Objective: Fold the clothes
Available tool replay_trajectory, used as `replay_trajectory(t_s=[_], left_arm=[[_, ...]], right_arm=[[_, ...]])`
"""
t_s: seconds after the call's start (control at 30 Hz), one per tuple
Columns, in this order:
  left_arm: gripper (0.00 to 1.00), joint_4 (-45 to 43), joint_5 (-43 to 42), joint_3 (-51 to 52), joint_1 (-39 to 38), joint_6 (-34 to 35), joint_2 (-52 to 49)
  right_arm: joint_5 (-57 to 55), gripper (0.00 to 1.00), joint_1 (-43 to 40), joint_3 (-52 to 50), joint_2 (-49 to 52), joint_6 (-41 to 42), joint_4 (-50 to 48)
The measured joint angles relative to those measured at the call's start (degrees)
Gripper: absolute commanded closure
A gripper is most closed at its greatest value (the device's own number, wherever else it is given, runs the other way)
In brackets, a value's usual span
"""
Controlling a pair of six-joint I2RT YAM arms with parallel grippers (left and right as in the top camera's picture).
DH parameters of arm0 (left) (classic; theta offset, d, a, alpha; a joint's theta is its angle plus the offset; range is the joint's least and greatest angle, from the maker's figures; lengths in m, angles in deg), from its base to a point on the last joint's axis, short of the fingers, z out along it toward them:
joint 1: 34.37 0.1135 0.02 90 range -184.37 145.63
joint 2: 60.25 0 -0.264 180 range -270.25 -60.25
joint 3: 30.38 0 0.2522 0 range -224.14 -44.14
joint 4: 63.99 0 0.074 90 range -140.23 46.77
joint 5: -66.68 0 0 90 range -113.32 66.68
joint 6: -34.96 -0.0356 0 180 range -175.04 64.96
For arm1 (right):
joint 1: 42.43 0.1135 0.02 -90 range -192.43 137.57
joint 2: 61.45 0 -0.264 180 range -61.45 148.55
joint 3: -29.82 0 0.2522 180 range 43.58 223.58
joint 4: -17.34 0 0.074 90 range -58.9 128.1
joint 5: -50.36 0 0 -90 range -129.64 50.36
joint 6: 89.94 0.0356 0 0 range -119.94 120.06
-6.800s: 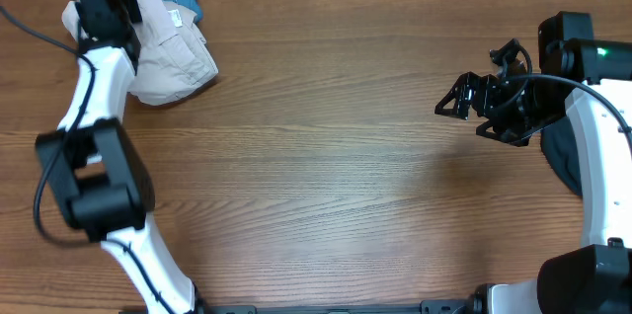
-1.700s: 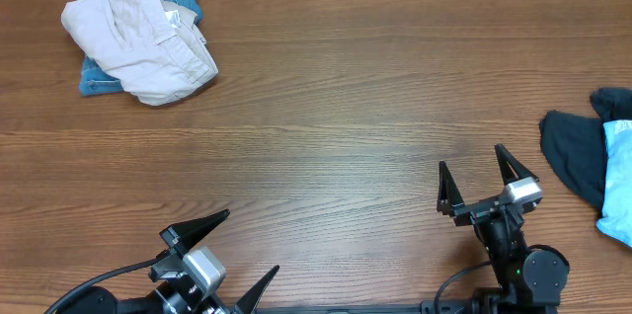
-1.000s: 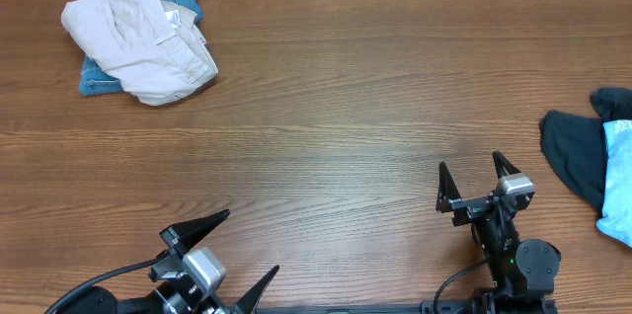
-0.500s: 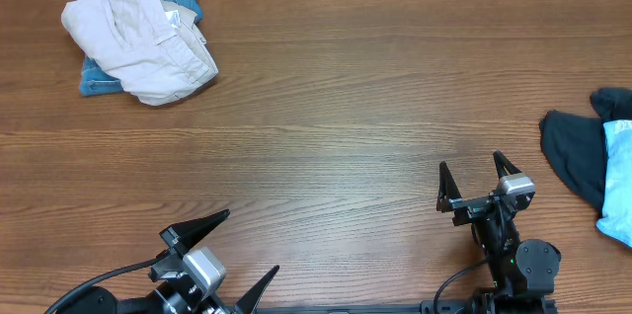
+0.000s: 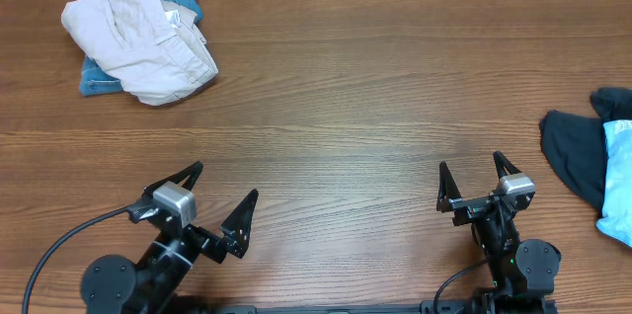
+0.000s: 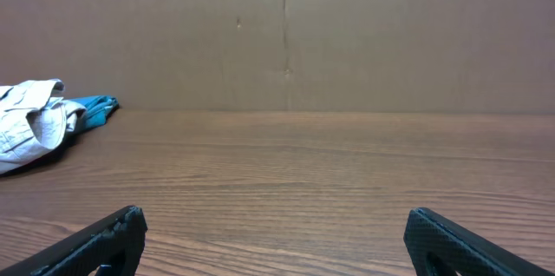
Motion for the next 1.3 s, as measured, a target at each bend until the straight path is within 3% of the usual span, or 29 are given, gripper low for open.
replay_trajectory(t_s=[0.17, 0.43, 0.6, 0.87, 1.3], left_arm=[[0.0, -8.5, 13.2, 11.3, -3.3, 6.1, 5.7], [0.0, -16.5, 23.5, 23.8, -3.3, 7.7, 11.1], [0.0, -22.6, 26.4, 29.7, -3.3, 7.8, 11.3], [0.0, -21.0, 28.2, 31.0, 0.5, 7.9, 11.3], [0.0, -21.0, 28.4, 31.0, 0.6, 7.9, 11.3]], right_arm=[[0.0, 0.0, 0.0, 0.0, 0.0, 0.0, 0.0], [0.0, 0.0, 0.0, 0.0, 0.0, 0.0, 0.0], [0.0, 0.0, 0.0, 0.0, 0.0, 0.0, 0.0], [0.0, 0.0, 0.0, 0.0, 0.0, 0.0, 0.0], [0.0, 0.0, 0.0, 0.0, 0.0, 0.0, 0.0]])
